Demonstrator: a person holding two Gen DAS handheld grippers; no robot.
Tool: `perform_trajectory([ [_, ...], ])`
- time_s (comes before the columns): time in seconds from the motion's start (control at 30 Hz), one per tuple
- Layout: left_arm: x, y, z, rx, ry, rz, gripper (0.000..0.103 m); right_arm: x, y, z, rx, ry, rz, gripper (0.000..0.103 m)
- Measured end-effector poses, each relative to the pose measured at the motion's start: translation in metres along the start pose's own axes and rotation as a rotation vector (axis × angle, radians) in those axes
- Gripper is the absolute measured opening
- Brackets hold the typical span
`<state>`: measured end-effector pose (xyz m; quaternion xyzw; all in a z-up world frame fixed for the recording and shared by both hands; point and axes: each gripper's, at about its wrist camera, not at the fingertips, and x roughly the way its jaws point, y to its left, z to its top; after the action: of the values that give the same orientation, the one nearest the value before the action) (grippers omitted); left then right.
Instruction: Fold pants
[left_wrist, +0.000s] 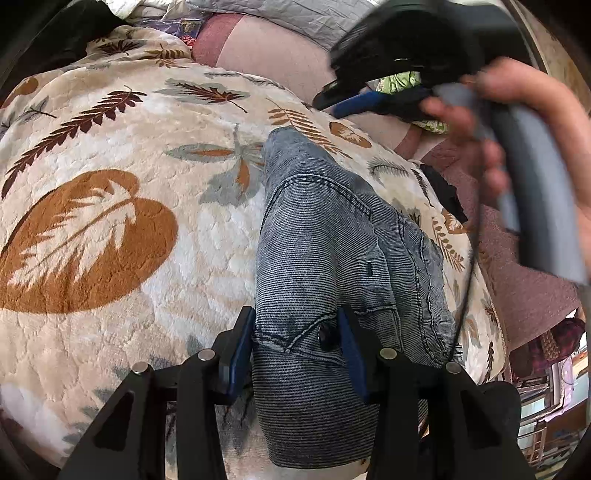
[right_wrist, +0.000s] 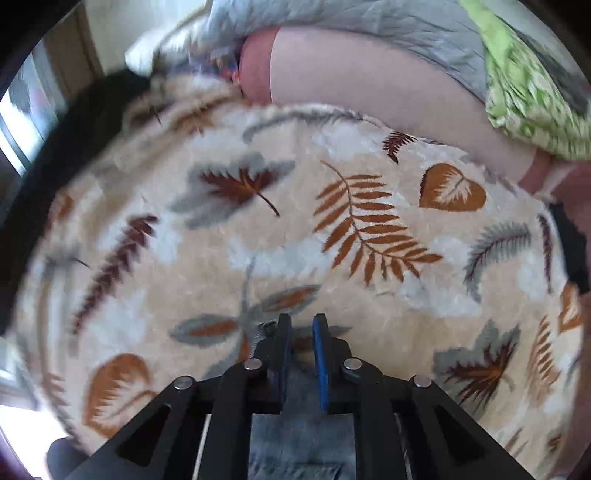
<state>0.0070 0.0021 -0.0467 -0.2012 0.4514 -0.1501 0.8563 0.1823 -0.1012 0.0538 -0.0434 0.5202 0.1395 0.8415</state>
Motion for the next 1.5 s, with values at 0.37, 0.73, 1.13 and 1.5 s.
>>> perform_trajectory([
  [0.37, -0.004, -0.006, 0.000, 0.011, -0.009, 0.034, 0.047, 0.047, -0.041, -0.100, 0.061, 0.078, 0.116, 0.061],
  [0.73, -0.017, -0.002, -0.001, -0.013, -0.029, 0.014, 0.056, -0.021, -0.073, -0.143, 0.161, -0.044, 0.135, 0.078],
  [1.13, -0.065, -0.006, -0.005, 0.054, -0.235, 0.047, 0.065, -0.062, -0.107, -0.221, 0.298, -0.188, 0.203, 0.083],
  [1.5, -0.047, -0.038, -0.016, 0.219, -0.180, 0.176, 0.075, -0.047, -0.148, -0.232, 0.398, -0.161, 0.261, 0.093],
])
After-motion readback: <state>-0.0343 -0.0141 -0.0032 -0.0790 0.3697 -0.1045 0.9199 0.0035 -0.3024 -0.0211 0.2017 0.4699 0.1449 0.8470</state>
